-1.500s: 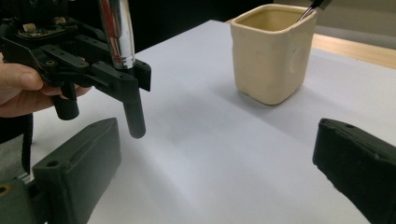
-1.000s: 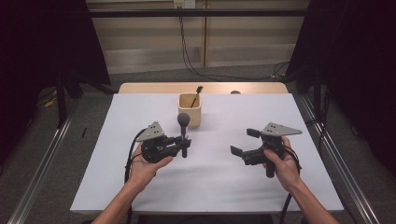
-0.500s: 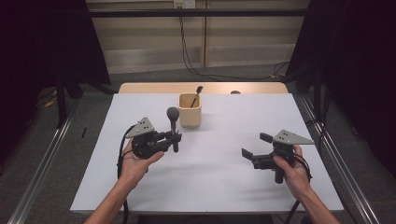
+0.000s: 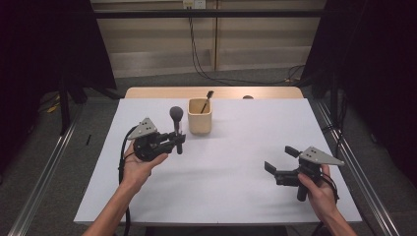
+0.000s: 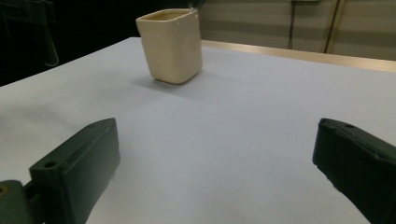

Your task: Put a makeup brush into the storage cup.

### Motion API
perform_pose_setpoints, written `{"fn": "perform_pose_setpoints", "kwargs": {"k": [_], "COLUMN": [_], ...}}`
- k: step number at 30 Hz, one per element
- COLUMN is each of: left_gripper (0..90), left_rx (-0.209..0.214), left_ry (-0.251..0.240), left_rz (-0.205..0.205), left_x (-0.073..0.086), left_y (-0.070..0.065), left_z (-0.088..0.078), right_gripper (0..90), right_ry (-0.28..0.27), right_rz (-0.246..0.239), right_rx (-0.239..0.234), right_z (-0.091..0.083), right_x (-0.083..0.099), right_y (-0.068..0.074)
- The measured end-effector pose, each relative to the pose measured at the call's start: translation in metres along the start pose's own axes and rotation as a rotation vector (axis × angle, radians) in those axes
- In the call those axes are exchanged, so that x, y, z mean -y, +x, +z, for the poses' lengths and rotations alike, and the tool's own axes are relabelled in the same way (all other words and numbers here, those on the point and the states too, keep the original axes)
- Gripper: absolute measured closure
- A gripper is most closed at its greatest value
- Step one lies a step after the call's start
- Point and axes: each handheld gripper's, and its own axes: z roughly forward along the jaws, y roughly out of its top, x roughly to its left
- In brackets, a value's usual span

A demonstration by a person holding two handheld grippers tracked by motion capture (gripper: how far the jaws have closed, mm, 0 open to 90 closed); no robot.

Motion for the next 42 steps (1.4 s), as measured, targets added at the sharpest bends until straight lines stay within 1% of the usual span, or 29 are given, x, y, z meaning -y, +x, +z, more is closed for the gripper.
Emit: {"fn": "perform_pose_setpoints", "kwargs": {"k": [1, 4, 6, 8, 9, 10, 11, 13, 15, 17, 18, 20, 22, 26, 28, 33, 36, 38, 42], "left_gripper": [74.7, 74.7, 74.7, 74.7, 74.7, 74.7, 74.7, 74.7, 74.7, 74.6, 74.7, 74.6, 74.7, 74.6, 74.7, 74.6, 74.6, 74.6, 74.6], "left_rx": [-0.003, 0.001, -0.003, -0.006, -0.011, -0.009, -0.014, -0.012, -0.015, -0.014, -0.019, -0.013, -0.009, -0.019, -0.025, -0.029, -0.047, -0.056, -0.065], "left_ry": [-0.002, -0.007, -0.005, -0.020, -0.025, -0.034, -0.036, -0.042, -0.037, -0.041, -0.044, -0.048, -0.044, -0.061, -0.062, -0.060, -0.056, -0.061, -0.079], "left_rz": [0.001, 0.006, 0.009, 0.000, 0.002, -0.007, -0.010, -0.017, -0.004, -0.003, 0.005, 0.000, 0.011, 0.018, 0.020, 0.020, 0.017, 0.021, 0.011], "left_x": [-0.002, -0.007, -0.010, -0.012, -0.014, -0.015, -0.016, -0.017, -0.019, -0.023, -0.025, -0.029, -0.034, -0.044, -0.049, -0.055, -0.057, -0.059, -0.064], "left_y": [0.001, 0.002, 0.003, 0.005, 0.006, 0.007, 0.008, 0.009, 0.009, 0.009, 0.009, 0.009, 0.010, 0.012, 0.013, 0.018, 0.022, 0.025, 0.029], "left_z": [0.000, 0.001, 0.001, 0.002, 0.002, 0.003, 0.004, 0.006, 0.009, 0.011, 0.011, 0.013, 0.016, 0.020, 0.023, 0.031, 0.036, 0.039, 0.044], "right_gripper": [0.1, 0.1, 0.1, 0.3, 0.1, 0.2, 0.2, 0.0, 0.2, 0.0, 0.0, 0.0, 0.0, 0.0, 0.0, 0.0, 0.0, 0.0, 0.0], "right_ry": [-0.002, -0.012, -0.006, -0.009, -0.005, -0.008, -0.015, -0.026, -0.033, -0.029, -0.026, -0.026, -0.026, -0.018, -0.017, -0.025, -0.023, -0.023, -0.022], "right_rz": [-0.007, -0.002, -0.012, -0.004, -0.008, -0.002, 0.006, 0.005, 0.004, 0.008, 0.007, 0.007, 0.004, 0.000, 0.005, 0.005, 0.004, 0.006, 0.010], "right_rx": [0.006, 0.026, 0.031, 0.047, 0.051, 0.055, 0.058, 0.065, 0.066, 0.066, 0.066, 0.063, 0.056, 0.051, 0.052, 0.049, 0.045, 0.044, 0.041], "right_z": [-0.002, -0.006, -0.007, -0.007, -0.007, -0.008, -0.009, -0.010, -0.011, -0.012, -0.012, -0.012, -0.013, -0.012, -0.013, -0.014, -0.014, -0.014, -0.013], "right_x": [0.001, 0.005, 0.008, 0.012, 0.013, 0.014, 0.014, 0.014, 0.013, 0.013, 0.014, 0.015, 0.015, 0.016, 0.016, 0.016, 0.016, 0.016, 0.016], "right_y": [-0.001, -0.005, -0.009, -0.013, -0.014, -0.015, -0.016, -0.017, -0.017, -0.017, -0.016, -0.015, -0.014, -0.013, -0.014, -0.014, -0.014, -0.013, -0.012]}}
